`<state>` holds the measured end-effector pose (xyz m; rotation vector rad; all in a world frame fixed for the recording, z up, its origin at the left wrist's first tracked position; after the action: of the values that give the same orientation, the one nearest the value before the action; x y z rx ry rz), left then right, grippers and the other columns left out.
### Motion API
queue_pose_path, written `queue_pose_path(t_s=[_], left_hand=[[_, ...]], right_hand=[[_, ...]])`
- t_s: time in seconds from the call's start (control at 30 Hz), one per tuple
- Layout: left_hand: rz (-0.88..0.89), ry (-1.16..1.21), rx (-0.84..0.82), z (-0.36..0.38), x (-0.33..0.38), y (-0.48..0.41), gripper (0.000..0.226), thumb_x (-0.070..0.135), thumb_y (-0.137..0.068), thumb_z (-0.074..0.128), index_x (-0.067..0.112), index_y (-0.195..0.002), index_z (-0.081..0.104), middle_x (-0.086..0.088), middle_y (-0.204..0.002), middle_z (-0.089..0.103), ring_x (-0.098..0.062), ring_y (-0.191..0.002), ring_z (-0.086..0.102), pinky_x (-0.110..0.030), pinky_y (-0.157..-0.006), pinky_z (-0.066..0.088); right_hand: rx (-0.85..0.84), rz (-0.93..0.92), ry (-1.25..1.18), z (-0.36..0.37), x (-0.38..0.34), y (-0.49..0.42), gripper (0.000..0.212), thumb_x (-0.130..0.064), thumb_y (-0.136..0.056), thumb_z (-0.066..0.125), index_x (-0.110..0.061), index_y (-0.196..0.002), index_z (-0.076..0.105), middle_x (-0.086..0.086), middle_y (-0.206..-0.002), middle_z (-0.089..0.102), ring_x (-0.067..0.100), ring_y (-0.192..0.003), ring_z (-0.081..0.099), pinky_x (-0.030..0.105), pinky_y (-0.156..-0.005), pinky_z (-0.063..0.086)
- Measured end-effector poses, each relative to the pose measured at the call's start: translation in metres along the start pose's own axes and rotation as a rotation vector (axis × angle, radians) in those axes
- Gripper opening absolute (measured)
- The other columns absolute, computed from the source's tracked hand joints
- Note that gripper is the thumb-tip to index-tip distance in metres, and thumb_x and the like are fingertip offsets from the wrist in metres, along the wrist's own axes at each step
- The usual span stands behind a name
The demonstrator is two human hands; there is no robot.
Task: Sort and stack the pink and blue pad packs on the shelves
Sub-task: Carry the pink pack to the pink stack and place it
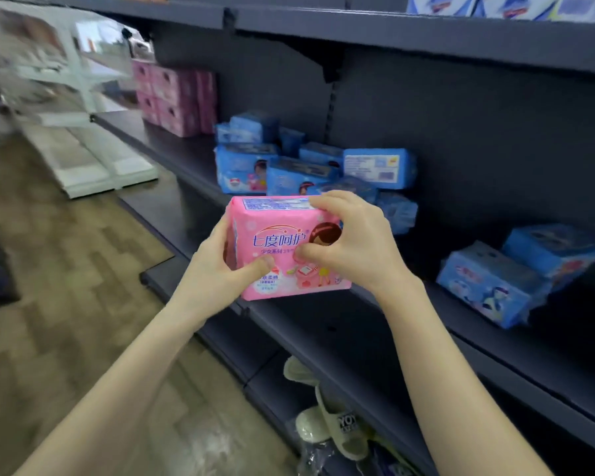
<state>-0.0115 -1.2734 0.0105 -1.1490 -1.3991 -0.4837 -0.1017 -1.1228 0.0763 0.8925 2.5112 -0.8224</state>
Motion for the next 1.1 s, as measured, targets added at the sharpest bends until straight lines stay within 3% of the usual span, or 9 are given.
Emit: queue_pose_path(t_s=[0.13, 0.27, 0.4, 0.6, 0.8, 0.9, 1.1], left_hand=[[-0.096, -0.014, 0.103, -0.047, -0.022, 0.016, 0.07, 0.049, -0.051, 0.069, 0.039, -0.117, 0.046, 0.031, -0.094, 0.066, 0.007, -0.088, 0.063, -0.013, -0.074, 0.05], [-0.147, -0.039, 0.189, -0.081, -0.037, 0.022, 0.066, 0.027, -0.064, 0.077, 0.031, -0.122, 0.045, 0.033, -0.087, 0.066, 0.01, -0.082, 0.063, -0.009, -0.067, 0.048], [-0.195, -0.052, 0.264, -0.11, -0.057, 0.02, 0.087, 0.048, -0.05, 0.07, 0.027, -0.13, 0.043, 0.026, -0.094, 0.068, 0.002, -0.089, 0.065, -0.019, -0.077, 0.051], [-0.248, -0.056, 0.377, -0.147, -0.087, 0.001, 0.086, 0.047, -0.051, 0.07, 0.028, -0.13, 0.042, 0.024, -0.095, 0.069, 0.0, -0.09, 0.066, -0.019, -0.075, 0.053], [-0.273, -0.105, 0.457, -0.184, -0.112, -0.047, 0.076, 0.03, -0.064, 0.069, 0.034, -0.132, 0.035, 0.02, -0.101, 0.066, 0.005, -0.088, 0.064, -0.015, -0.077, 0.052], [-0.292, -0.124, 0.492, -0.201, -0.129, -0.067, 0.076, 0.03, -0.066, 0.072, 0.026, -0.134, 0.038, 0.02, -0.101, 0.065, 0.005, -0.087, 0.064, -0.017, -0.077, 0.051], [-0.35, -0.142, 0.555, -0.231, -0.163, -0.093, 0.057, 0.008, -0.08, 0.069, 0.021, -0.128, 0.04, 0.015, -0.099, 0.063, 0.011, -0.078, 0.063, -0.008, -0.067, 0.047]], right_hand=[[-0.096, -0.068, -0.02, 0.045, -0.031, -0.016, 0.061, -0.027, -0.064, 0.08, -0.014, -0.12, 0.061, 0.001, -0.121, 0.057, 0.016, -0.112, 0.051, 0.031, -0.095, 0.038], [-0.156, -0.136, -0.023, 0.082, -0.054, -0.035, 0.062, -0.029, -0.064, 0.079, -0.015, -0.121, 0.06, 0.0, -0.119, 0.057, 0.017, -0.109, 0.052, 0.024, -0.09, 0.035], [-0.217, -0.194, -0.032, 0.114, -0.068, -0.059, 0.063, -0.03, -0.064, 0.079, -0.018, -0.122, 0.06, -0.003, -0.118, 0.058, 0.014, -0.106, 0.054, 0.023, -0.088, 0.036], [-0.316, -0.285, -0.057, 0.166, -0.082, -0.109, 0.054, -0.031, -0.065, 0.077, -0.02, -0.116, 0.062, -0.003, -0.111, 0.059, 0.014, -0.099, 0.055, 0.024, -0.082, 0.039], [-0.369, -0.332, -0.111, 0.211, -0.089, -0.175, 0.052, -0.031, -0.065, 0.077, -0.02, -0.114, 0.062, -0.002, -0.108, 0.06, 0.014, -0.097, 0.056, 0.02, -0.077, 0.037], [-0.408, -0.358, -0.12, 0.233, -0.091, -0.208, 0.052, -0.031, -0.066, 0.077, -0.019, -0.114, 0.062, -0.002, -0.109, 0.059, 0.014, -0.098, 0.055, 0.021, -0.077, 0.037], [-0.497, -0.421, -0.131, 0.28, -0.099, -0.253, 0.051, -0.033, -0.067, 0.075, -0.022, -0.114, 0.061, -0.004, -0.109, 0.057, 0.015, -0.099, 0.053, 0.021, -0.074, 0.033]])
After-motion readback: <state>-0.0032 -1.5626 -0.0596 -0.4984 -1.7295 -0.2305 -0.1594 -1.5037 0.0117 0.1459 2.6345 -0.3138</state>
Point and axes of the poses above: each hand's wrist, its own y-axis away from the middle knuckle, its own z-axis out of the palm, x = y × z, the point moved 2 cm from there along -y, towards the middle knuckle
